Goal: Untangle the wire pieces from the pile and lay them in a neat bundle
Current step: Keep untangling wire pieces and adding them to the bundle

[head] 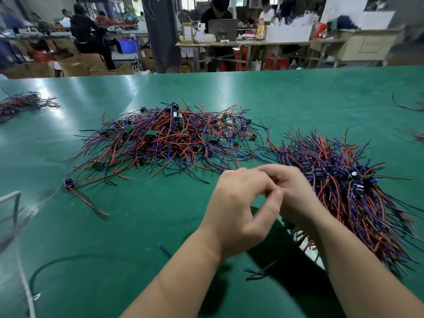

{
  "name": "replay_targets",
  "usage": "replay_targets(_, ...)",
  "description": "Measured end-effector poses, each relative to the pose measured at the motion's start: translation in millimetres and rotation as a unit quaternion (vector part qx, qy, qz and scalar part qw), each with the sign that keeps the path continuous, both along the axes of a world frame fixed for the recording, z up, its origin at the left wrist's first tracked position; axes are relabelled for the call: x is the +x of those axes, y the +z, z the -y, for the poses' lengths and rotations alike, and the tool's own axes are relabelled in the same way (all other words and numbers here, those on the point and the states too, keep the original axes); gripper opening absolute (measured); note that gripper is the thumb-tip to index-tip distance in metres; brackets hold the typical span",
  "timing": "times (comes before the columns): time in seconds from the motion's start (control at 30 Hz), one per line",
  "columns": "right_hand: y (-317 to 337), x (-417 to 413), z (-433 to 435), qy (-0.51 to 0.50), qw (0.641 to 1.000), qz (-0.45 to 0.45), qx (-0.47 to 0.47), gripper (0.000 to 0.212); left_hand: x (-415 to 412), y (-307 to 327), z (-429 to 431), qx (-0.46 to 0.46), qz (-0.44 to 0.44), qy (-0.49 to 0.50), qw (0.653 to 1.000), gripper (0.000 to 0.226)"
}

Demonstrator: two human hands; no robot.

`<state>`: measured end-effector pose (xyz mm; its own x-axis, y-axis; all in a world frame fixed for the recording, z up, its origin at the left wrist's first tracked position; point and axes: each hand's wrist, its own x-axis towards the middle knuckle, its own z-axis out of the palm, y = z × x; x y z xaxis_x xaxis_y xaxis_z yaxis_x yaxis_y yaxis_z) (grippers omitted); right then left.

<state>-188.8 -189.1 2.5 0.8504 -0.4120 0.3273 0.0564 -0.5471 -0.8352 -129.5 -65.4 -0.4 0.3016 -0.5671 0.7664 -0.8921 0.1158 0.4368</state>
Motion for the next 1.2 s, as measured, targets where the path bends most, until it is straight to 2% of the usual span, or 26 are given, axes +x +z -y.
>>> replay_targets(0.07, 1.8, 2.1, 1.3, -0.030, 0.980, 0.080, 0.177, 0.016, 7.4, -1.8, -1.5, -0.008, -0.097, 0.013, 0.995, 0.035)
replay_targets(0.17, 9.6, 0.3, 8.2, -0.021, 0.910, 0.164, 0.379, 0.018, 21.8, -6.9, -0.4, -0.010, -0.240, 0.113, 0.964, 0.047)
replay_targets(0.27, 17.6, -4.2, 11.2, 0.026, 0.857, 0.202, 0.474, 0.021, 33.1, -9.3, 2.5, 0.055, -0.364, 0.124, 0.922, 0.045)
replay_targets(0.4, 16.6, -1.4, 4.3, 0.060, 0.835, 0.197, 0.510, 0.027, 27.6, -3.7, 6.1, 0.047, -0.474, 0.002, 0.879, 0.024)
replay_targets(0.47, 14.7, 0.3, -1.2, 0.084, 0.835, 0.184, 0.512, 0.025, 23.7, 1.4, 6.6, 0.012, -0.539, -0.061, 0.840, 0.029)
replay_targets(0.53, 13.1, -0.2, -6.1, 0.133, 0.843, 0.160, 0.496, 0.015, 23.8, 6.3, 5.2, -0.029, -0.600, -0.125, 0.790, 0.040)
replay_targets(0.6, 12.7, -3.5, -6.7, 0.169, 0.879, 0.111, 0.432, 0.016, 25.7, 9.7, 2.9, -0.077, -0.634, -0.160, 0.752, 0.040)
replay_targets(0.67, 10.7, -8.0, -1.5, 0.118, 0.954, 0.039, 0.271, 0.022, 29.2, 10.9, 1.2, -0.109, -0.651, -0.151, 0.736, 0.032)
replay_targets(0.7, 8.0, -9.1, 3.7, 0.040, 0.987, -0.002, 0.157, 0.024, 30.8, 11.0, 0.4, -0.112, -0.652, -0.133, 0.738, 0.029)
replay_targets(0.73, 5.5, -9.6, 9.0, -0.054, 0.997, -0.046, 0.037, 0.023, 32.6, 10.3, -0.3, -0.112, -0.651, -0.114, 0.742, 0.029)
replay_targets(0.8, 1.8, -10.3, 16.8, -0.175, 0.966, -0.139, -0.131, 0.010, 35.9, 8.7, -1.8, -0.111, -0.652, -0.083, 0.745, 0.030)
replay_targets(0.87, -4.2, -10.4, 18.9, -0.195, 0.933, -0.238, -0.185, 0.014, 37.8, 8.1, -2.8, -0.105, -0.653, -0.068, 0.747, 0.031)
replay_targets(0.93, -7.7, -8.4, 17.2, -0.157, 0.929, -0.273, -0.197, 0.017, 38.0, 8.2, -2.9, -0.099, -0.655, -0.062, 0.746, 0.032)
replay_targets(0.97, -7.6, -6.6, 14.2, -0.121, 0.945, -0.255, -0.167, 0.016, 38.2, 7.9, -2.4, -0.098, -0.656, -0.060, 0.746, 0.033)
replay_targets(1.03, -1.8, -2.1, 4.4, -0.039, 0.983, -0.182, -0.003, 0.015, 38.2, 7.7, -1.8, -0.104, -0.660, -0.059, 0.742, 0.033)
replay_targets(1.07, 0.6, -0.5, 0.4, -0.012, 0.987, -0.136, 0.089, 0.016, 38.1, 8.0, -1.9, -0.110, -0.663, -0.059, 0.738, 0.033)
replay_targets(1.1, 1.9, 0.4, -0.3, -0.013, 0.986, -0.090, 0.143, 0.019, 38.4, 8.6, -1.9, -0.117, -0.668, -0.060, 0.733, 0.032)
replay_targets(1.13, 2.7, 0.6, 1.8, -0.039, 0.986, -0.055, 0.152, 0.023, 38.9, 9.2, -2.2, -0.127, -0.676, -0.062, 0.724, 0.032)
replay_targets(1.2, 5.8, -1.9, 7.8, -0.098, 0.987, -0.022, 0.126, 0.030, 40.7, 11.2, -3.0, -0.144, -0.702, -0.074, 0.694, 0.035)
